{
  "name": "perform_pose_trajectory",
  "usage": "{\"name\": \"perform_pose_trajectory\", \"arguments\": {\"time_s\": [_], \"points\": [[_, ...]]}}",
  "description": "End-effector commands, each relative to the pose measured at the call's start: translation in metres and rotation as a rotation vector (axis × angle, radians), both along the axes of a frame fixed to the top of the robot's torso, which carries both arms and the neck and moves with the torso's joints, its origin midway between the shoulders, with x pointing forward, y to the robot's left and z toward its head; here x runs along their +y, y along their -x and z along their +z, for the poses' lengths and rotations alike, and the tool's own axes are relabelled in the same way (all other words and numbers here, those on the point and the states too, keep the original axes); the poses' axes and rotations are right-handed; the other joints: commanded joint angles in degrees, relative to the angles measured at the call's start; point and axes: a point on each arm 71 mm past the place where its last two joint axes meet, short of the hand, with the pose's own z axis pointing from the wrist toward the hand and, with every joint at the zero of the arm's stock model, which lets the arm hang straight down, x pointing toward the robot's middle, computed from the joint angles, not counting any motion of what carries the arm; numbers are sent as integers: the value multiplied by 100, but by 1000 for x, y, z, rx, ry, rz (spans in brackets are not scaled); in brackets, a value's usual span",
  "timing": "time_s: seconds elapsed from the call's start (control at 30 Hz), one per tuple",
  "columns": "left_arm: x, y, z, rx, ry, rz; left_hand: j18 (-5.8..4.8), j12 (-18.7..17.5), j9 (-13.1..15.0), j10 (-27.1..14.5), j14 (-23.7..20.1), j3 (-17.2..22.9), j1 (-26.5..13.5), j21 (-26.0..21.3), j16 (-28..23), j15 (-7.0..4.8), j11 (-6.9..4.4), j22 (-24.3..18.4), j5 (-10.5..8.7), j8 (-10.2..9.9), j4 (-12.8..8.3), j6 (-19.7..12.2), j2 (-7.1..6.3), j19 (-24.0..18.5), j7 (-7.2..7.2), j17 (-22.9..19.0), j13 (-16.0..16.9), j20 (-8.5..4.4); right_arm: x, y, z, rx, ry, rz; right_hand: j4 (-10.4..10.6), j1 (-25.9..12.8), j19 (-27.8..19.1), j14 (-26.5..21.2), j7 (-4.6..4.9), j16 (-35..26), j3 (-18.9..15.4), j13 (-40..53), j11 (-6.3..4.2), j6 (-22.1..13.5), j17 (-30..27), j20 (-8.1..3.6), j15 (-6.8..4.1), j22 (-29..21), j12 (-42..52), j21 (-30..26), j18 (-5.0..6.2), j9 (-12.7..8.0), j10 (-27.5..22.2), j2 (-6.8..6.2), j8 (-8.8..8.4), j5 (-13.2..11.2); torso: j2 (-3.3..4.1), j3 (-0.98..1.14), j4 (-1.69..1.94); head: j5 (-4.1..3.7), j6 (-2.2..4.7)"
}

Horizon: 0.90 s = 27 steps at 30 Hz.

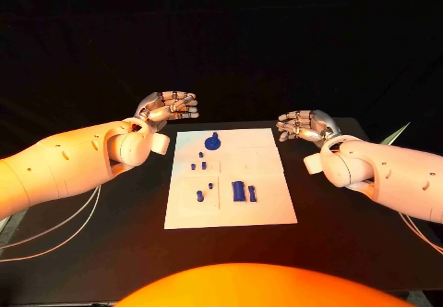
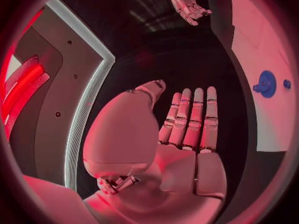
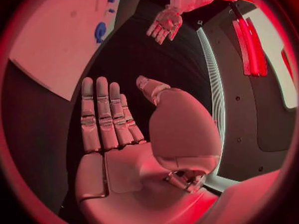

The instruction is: Assemble the parts on the task board

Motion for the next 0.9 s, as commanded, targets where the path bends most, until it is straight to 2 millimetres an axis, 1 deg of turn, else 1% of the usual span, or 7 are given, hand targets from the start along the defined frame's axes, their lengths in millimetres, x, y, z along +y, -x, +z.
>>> {"name": "perform_pose_trajectory", "arguments": {"time_s": [0.03, 0.13, 0.17, 0.37, 0.4, 0.5, 0.9], "points": [[2, -5, -4, -16, 11, 48, -38, -139, -108, 35, -64, -163, 73, -209, -309, -24, 4, -177, -56, 10, 115, 17, -6, -69, -64, -73, -108, 18, -9, -13, 2, -26, -51, -24, -45, 62, -255, -102, 116, -489, 220, -583, 70, 263, -273, 51, 47, -544, -329, -89, 83, -206, -151, 64, -144, 69, -94, 34, 15, 5, 81], [3, -10, -9, -20, 16, 77, -128, -397, -264, 8, -181, -192, 164, -271, -869, -93, -82, -552, -52, -99, 149, 0, 25, -305, -103, -160, -240, 43, -16, -23, 4, -45, -75, -42, -106, 67, -326, -128, 111, -939, 128, -1291, 134, 334, -573, 130, 109, -1279, -551, -88, 77, -450, -69, 105, -295, 69, -119, 61, 37, -4, 199], [2, -9, -8, -13, 10, 63, -1064, -1033, -1841, -5440, -4369, -2213, -2331, -622, -2799, -911, -975, -2024, -1427, -1832, -1306, -4312, 985, -4685, -1019, -1412, -638, -1620, -15, -20, 3, -38, -59, -46, -546, -2079, -5543, -5651, -1040, -2249, -3008, -2857, -816, -4245, -3242, -1269, -639, -4066, -1757, -442, -977, -3208, -5500, 1200, -1452, -589, -69, 29, 15, -1, 107], [-3, -5, -9, -13, 6, 77, -1064, -1033, -1841, -5440, -4369, -2213, -3321, -622, -2799, -911, -975, -2024, -1427, -1832, -1306, -4312, 985, -4685, -1019, -1412, -638, -1620, -9, -15, 4, -43, -84, -59, -546, -2878, -5543, -5651, -1040, -2249, -3008, -2857, -816, -4245, -3242, -1269, -639, -4066, -1757, -442, -977, -3208, -5500, 1200, -1452, -589, -69, 21, 42, -27, 213], [-6, -3, -9, -12, 5, 85, -1064, -1033, -1841, -5440, -4369, -2213, -3634, -622, -2799, -911, -975, -2024, -1427, -1832, -1306, -4312, 985, -4685, -1019, -1412, -638, -1620, -6, -12, 4, -46, -98, -67, -546, -6932, -5543, -5651, -1040, -2249, -3008, -2857, -816, -4245, -3242, -1269, -639, -4066, -1757, -442, -977, -3208, -5500, 1200, -1452, -589, -69, 16, 58, -41, 271], [-13, 3, -10, -12, -1, 105, -1064, -1033, -1841, -5440, -4369, -2213, -8093, -622, -2799, -911, -975, -2024, -1427, -1832, -1306, -4312, 985, -4685, -1019, -1412, -638, -1620, 3, -4, 6, -52, -132, -87, -546, -6932, -5543, -5651, -1040, -2249, -3008, -2857, -816, -4245, -3242, -1269, -639, -4066, -1757, -442, -977, -3208, -5500, 1200, -1452, -589, -69, 5, 98, -79, 426], [-58, 47, -8, -2, -43, 239, -1064, -1033, -1841, -5440, -4369, -2213, -8093, -622, -2799, -911, -975, -2024, -1427, -1832, -1306, -4312, 985, -4685, -1019, -1412, -638, -1620, 42, 45, 22, -54, -285, -200, -546, -6932, -5543, -5651, -1040, -2249, -3008, -2857, -816, -4245, -3242, -1269, -639, -4066, -1757, -442, -977, -3208, -5500, 1200, -1452, -589, -68, -65, 343, -309, 1365]]}}
